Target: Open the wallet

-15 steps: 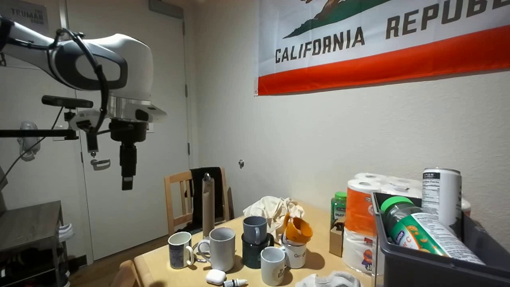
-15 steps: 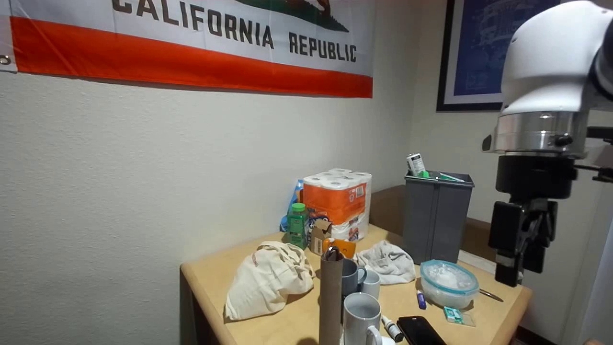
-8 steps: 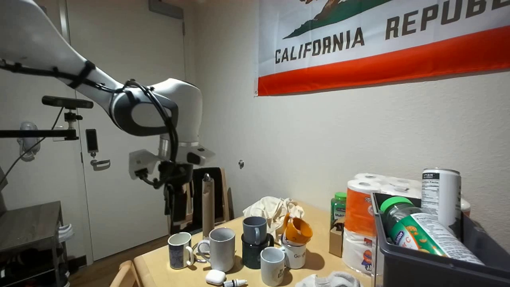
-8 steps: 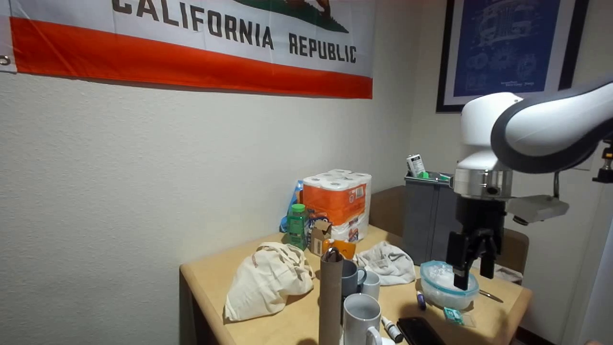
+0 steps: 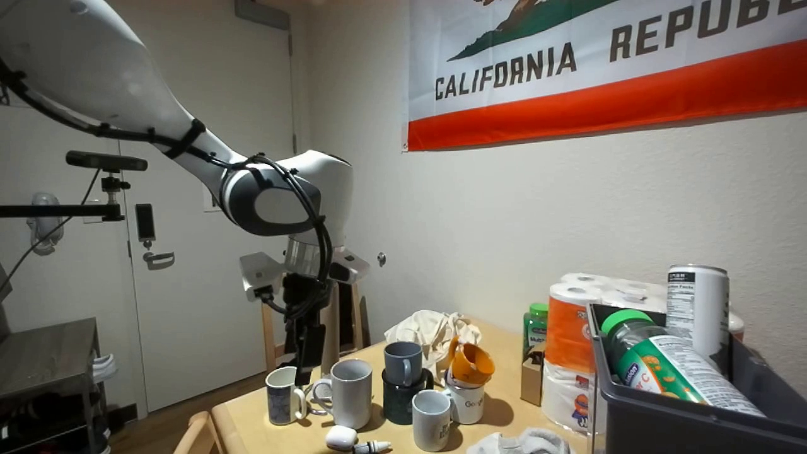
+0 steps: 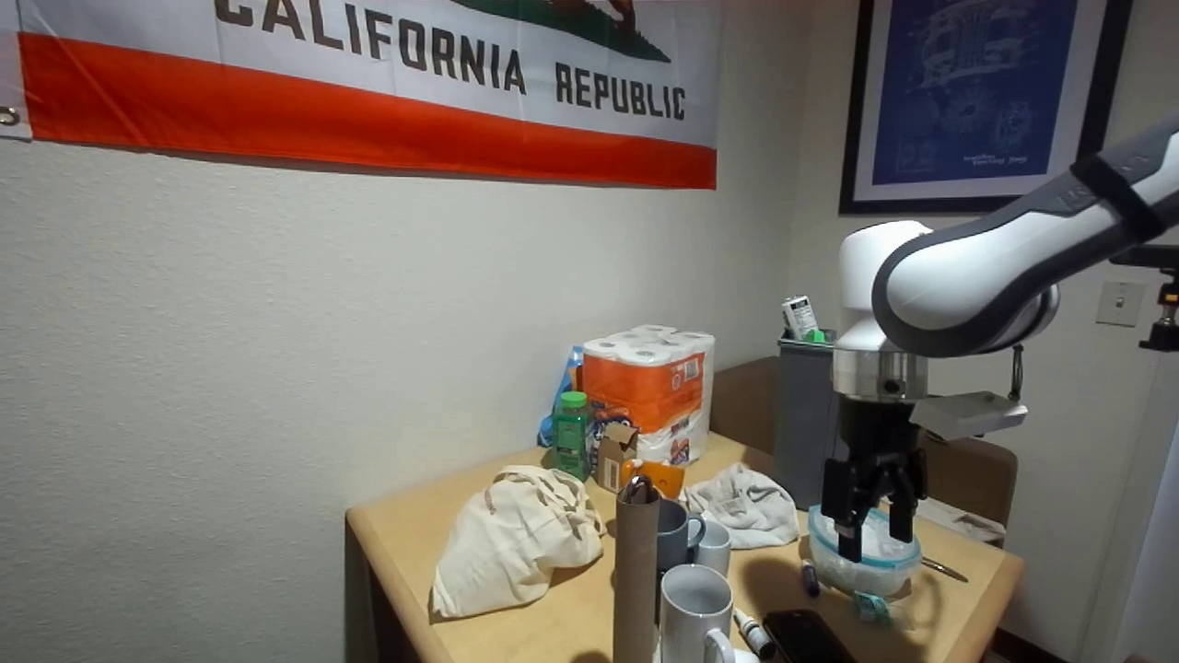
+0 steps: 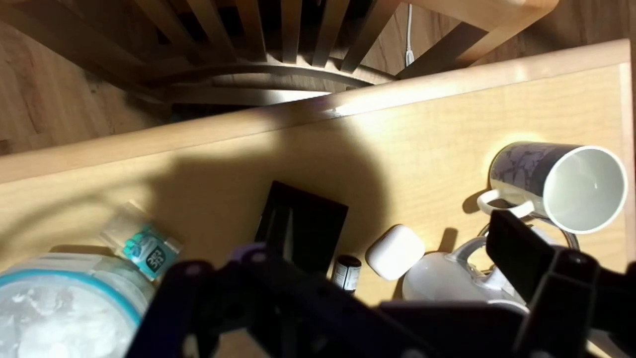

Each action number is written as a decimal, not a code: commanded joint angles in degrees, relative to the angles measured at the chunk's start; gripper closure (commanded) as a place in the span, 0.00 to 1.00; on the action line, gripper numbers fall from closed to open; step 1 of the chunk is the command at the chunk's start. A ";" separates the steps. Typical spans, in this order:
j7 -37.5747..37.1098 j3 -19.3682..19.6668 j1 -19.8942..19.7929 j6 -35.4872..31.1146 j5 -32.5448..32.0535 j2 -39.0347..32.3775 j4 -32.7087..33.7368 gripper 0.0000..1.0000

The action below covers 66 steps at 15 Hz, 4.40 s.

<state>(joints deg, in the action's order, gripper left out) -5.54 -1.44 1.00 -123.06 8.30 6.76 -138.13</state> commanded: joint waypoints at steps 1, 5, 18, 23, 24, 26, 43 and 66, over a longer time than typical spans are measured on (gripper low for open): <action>0.82 0.75 -0.50 -2.10 0.38 -3.88 1.46 0.00; 2.71 1.75 -1.11 -6.51 0.99 -11.70 4.57 0.00; 9.02 0.20 -5.13 -19.25 4.86 -33.38 15.99 0.00; 10.47 -1.16 -7.09 -20.38 6.70 -38.00 19.41 0.00; 10.59 -1.44 -7.42 -20.52 7.04 -38.60 19.88 0.00; 10.58 -1.93 -7.88 -20.93 7.44 -39.69 20.77 0.00; 10.91 -3.62 -9.61 -22.26 8.70 -42.47 23.86 0.00; 4.37 -1.08 -9.56 15.62 11.76 -43.75 35.78 0.00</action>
<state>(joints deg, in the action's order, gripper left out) -0.53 -2.78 -8.51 -112.69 17.69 -36.45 -103.53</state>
